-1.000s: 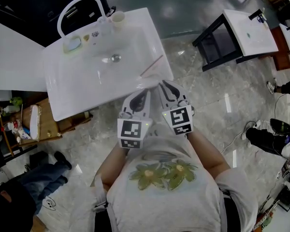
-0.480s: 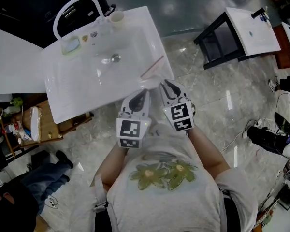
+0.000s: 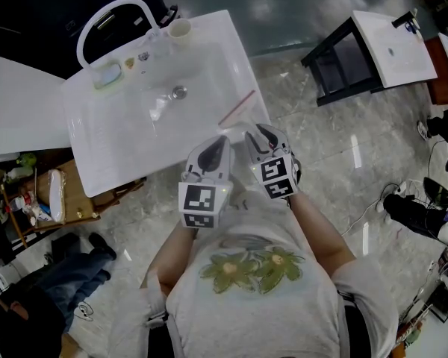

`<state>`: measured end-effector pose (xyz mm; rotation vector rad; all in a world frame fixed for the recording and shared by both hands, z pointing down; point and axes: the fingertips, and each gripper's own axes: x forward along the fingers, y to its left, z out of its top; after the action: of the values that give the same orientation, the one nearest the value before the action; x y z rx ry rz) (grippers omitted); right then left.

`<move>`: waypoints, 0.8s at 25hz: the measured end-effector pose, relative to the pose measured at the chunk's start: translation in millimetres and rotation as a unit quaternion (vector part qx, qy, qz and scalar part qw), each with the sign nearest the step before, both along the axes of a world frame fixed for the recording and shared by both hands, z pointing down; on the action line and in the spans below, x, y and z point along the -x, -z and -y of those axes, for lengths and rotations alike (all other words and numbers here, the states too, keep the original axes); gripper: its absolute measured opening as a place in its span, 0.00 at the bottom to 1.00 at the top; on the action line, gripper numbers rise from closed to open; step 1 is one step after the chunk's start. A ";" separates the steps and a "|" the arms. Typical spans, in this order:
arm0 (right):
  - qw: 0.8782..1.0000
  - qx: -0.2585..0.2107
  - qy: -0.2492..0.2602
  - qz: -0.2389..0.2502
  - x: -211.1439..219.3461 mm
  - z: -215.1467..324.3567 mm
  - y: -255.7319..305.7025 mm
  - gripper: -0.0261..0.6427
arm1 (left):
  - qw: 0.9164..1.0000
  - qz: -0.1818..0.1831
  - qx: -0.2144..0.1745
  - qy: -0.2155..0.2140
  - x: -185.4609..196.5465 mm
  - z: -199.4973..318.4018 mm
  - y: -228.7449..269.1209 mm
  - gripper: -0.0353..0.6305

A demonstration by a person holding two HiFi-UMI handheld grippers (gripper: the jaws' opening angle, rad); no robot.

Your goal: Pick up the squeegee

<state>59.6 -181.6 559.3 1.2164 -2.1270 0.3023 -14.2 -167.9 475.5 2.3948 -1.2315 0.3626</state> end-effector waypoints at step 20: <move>0.997 0.052 0.012 -0.061 -10.9 16.5 -49.9 0.23 | 1.000 -0.006 0.027 0.004 1.9 28.5 -17.7 0.07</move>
<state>70.5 -198.1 609.2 1.1206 -1.9947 0.3150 -16.1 -196.5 493.2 2.3425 -1.2091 0.3738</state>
